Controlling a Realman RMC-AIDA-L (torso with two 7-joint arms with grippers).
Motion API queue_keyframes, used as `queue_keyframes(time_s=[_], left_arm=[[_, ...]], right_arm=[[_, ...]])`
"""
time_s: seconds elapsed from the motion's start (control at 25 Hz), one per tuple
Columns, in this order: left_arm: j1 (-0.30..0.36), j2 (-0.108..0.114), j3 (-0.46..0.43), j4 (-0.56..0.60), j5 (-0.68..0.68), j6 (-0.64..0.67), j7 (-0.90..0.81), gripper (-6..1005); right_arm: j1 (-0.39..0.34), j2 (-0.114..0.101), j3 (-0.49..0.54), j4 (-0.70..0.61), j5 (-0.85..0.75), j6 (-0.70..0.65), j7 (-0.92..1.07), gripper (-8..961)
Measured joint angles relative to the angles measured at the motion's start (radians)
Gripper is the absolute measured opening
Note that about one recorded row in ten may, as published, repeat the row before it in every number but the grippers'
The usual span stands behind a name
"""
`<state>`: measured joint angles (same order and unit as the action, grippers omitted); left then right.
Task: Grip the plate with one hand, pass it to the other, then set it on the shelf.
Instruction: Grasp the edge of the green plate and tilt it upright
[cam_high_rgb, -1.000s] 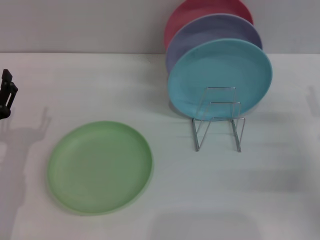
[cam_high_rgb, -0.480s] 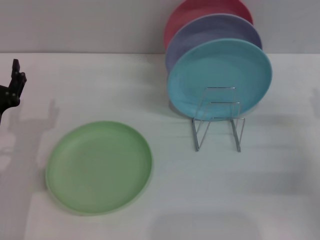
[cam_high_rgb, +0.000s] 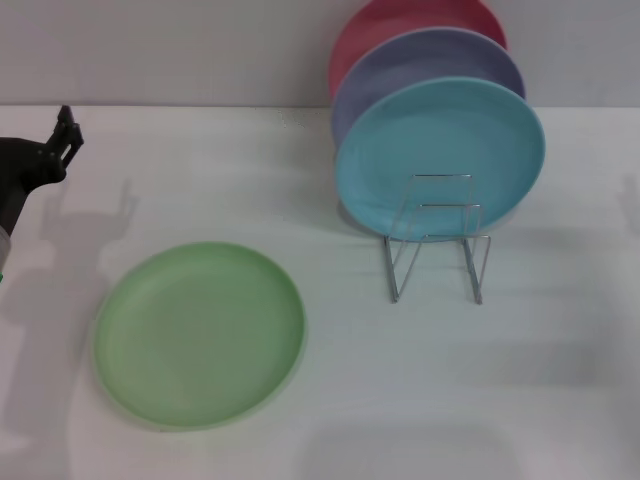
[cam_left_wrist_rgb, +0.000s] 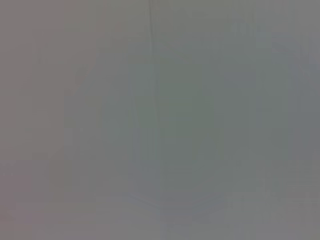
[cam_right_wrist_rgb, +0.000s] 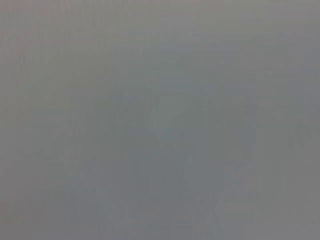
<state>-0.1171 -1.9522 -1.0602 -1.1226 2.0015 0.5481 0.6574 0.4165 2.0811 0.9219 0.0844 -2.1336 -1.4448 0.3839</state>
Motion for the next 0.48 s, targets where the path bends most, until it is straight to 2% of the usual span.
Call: queue_keyframes(time_s=[0.04,0.12,0.24,0.48], left_arm=[[0.017,-0.013,-0.050,-0.032,0.015,-0.070,0.014,833],[0.051,-0.054,-0.168,-0.114,0.041,-0.253,0.060,833],[0.083,-0.111,-0.350,-0.227,0.050,-0.577,0.145,833],[0.069,-0.109,-0.568,-0.347,0.058,-1.053,0.017,833]], right_arm=[[0.002,-0.001,0.000,0.000,0.000,0.000,0.000,752],[0.007,-0.002,0.000,0.000,0.000,0.002,-0.002,752],[0.018,-0.004,0.000,-0.005,0.000,0.003,-0.005,753],[0.044,-0.009,0.032,-0.026,0.000,0.014,-0.007,753]])
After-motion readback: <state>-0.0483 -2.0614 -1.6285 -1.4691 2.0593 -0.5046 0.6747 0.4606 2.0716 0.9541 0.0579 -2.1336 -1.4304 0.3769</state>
